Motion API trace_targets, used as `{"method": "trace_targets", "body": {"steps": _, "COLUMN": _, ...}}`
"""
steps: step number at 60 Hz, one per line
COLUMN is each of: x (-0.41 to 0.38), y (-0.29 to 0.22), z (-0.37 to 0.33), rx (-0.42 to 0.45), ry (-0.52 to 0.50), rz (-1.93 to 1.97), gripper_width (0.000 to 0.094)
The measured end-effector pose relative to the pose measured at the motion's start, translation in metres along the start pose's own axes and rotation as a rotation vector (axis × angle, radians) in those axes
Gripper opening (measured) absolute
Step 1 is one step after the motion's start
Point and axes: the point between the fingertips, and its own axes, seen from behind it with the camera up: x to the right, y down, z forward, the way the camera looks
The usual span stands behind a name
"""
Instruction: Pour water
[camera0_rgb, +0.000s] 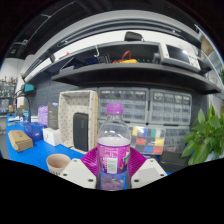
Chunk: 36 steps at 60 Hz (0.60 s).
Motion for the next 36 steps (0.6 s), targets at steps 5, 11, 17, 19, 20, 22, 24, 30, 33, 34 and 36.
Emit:
{"method": "trace_targets", "body": {"steps": 5, "x": 0.005, "y": 0.016, "z": 0.006, "rx": -0.003, "ry": 0.009, "rz": 0.038, "gripper_width": 0.0349}}
{"method": "trace_targets", "body": {"steps": 11, "x": 0.008, "y": 0.033, "z": 0.013, "rx": -0.01, "ry": 0.003, "rz": 0.068, "gripper_width": 0.0348}}
{"method": "trace_targets", "body": {"steps": 17, "x": 0.009, "y": 0.037, "z": 0.014, "rx": 0.023, "ry": 0.0, "rz": 0.058, "gripper_width": 0.0353}}
{"method": "trace_targets", "body": {"steps": 19, "x": 0.008, "y": 0.038, "z": 0.014, "rx": 0.021, "ry": 0.002, "rz": 0.054, "gripper_width": 0.0354}}
{"method": "trace_targets", "body": {"steps": 20, "x": 0.008, "y": 0.038, "z": 0.013, "rx": 0.022, "ry": 0.004, "rz": 0.052, "gripper_width": 0.0353}}
{"method": "trace_targets", "body": {"steps": 22, "x": 0.009, "y": 0.037, "z": 0.012, "rx": 0.023, "ry": 0.009, "rz": 0.047, "gripper_width": 0.0365}}
{"method": "trace_targets", "body": {"steps": 24, "x": 0.008, "y": 0.037, "z": 0.012, "rx": 0.026, "ry": 0.01, "rz": 0.044, "gripper_width": 0.0378}}
{"method": "trace_targets", "body": {"steps": 30, "x": 0.006, "y": 0.036, "z": 0.01, "rx": 0.035, "ry": 0.016, "rz": 0.028, "gripper_width": 0.0465}}
{"method": "trace_targets", "body": {"steps": 33, "x": 0.007, "y": 0.037, "z": 0.009, "rx": 0.038, "ry": 0.021, "rz": 0.019, "gripper_width": 0.0497}}
{"method": "trace_targets", "body": {"steps": 34, "x": 0.008, "y": 0.037, "z": 0.008, "rx": 0.034, "ry": 0.026, "rz": 0.016, "gripper_width": 0.0516}}
{"method": "trace_targets", "body": {"steps": 36, "x": 0.01, "y": 0.041, "z": 0.007, "rx": 0.016, "ry": 0.04, "rz": 0.006, "gripper_width": 0.0599}}
